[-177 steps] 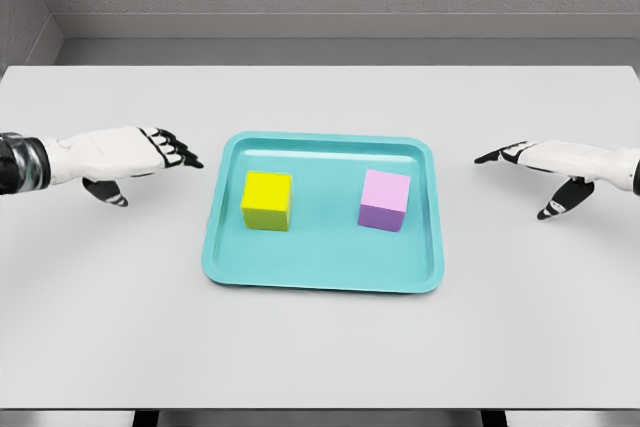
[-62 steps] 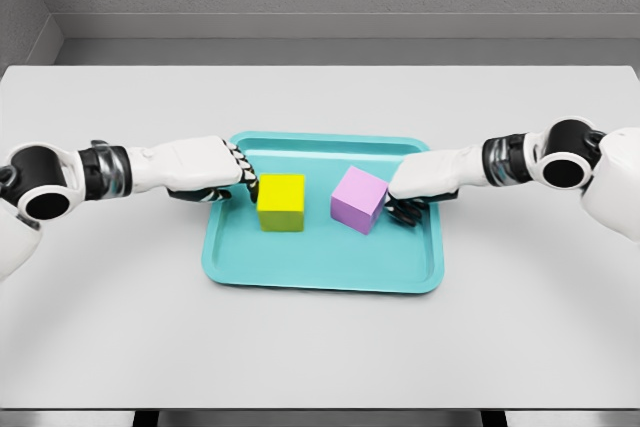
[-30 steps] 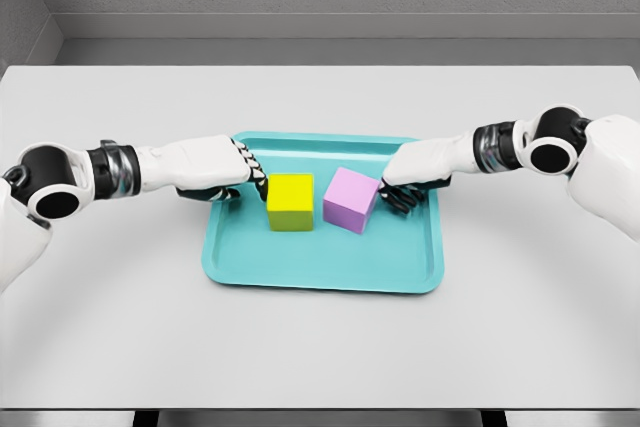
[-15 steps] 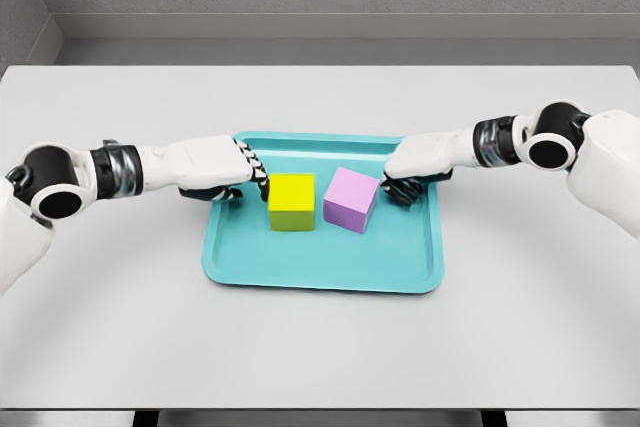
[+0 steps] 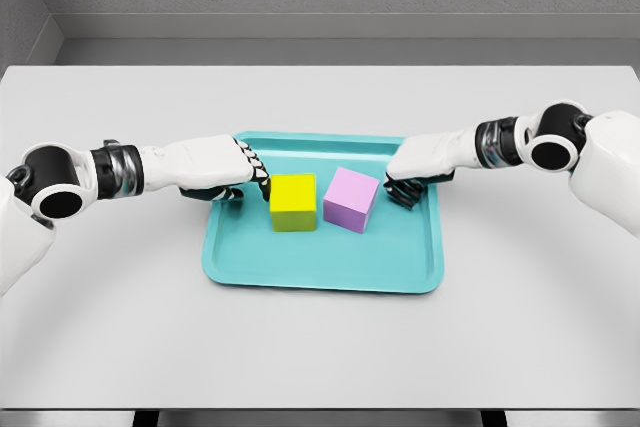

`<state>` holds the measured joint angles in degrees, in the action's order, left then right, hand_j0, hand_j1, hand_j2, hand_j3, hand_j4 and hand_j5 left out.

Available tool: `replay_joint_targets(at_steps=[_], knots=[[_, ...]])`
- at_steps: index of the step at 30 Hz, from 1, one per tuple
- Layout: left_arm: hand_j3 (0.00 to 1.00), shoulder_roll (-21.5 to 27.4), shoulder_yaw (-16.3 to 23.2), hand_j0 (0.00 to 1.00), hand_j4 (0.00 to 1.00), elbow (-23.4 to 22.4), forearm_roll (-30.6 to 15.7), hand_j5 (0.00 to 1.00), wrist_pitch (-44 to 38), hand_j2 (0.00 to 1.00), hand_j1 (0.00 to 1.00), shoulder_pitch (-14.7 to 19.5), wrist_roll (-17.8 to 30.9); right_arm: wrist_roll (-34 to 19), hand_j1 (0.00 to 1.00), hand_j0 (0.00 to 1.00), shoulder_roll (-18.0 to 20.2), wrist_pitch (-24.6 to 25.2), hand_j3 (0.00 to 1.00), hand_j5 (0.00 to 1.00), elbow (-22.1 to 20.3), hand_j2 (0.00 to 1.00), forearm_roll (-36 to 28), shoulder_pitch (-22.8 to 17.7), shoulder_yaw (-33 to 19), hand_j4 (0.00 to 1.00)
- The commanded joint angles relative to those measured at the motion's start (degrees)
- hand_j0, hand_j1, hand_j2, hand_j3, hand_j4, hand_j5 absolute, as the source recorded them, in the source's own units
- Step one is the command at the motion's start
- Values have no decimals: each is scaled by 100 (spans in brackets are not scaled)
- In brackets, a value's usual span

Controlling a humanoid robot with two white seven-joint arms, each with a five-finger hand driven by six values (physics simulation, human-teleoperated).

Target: Push two cubes

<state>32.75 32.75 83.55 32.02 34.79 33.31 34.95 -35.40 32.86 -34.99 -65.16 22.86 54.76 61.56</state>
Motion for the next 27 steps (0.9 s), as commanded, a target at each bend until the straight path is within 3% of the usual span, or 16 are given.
replay_joint_targets(at_steps=[1, 12, 27], knots=[[59, -41, 3, 59, 59, -15, 15, 59, 21, 59, 59, 0, 5, 40, 14, 14, 10, -1, 14, 14, -32, 14, 167, 0, 49, 14], [59, -93, 3, 59, 59, -23, 15, 59, 21, 59, 59, 18, 5, 40, 14, 14, -8, -1, 14, 14, -173, 14, 167, 0, 137, 14], [59, -93, 3, 59, 59, -23, 15, 59, 21, 59, 59, 26, 5, 40, 14, 14, -122, -1, 14, 14, -58, 14, 158, 61, 163, 14]])
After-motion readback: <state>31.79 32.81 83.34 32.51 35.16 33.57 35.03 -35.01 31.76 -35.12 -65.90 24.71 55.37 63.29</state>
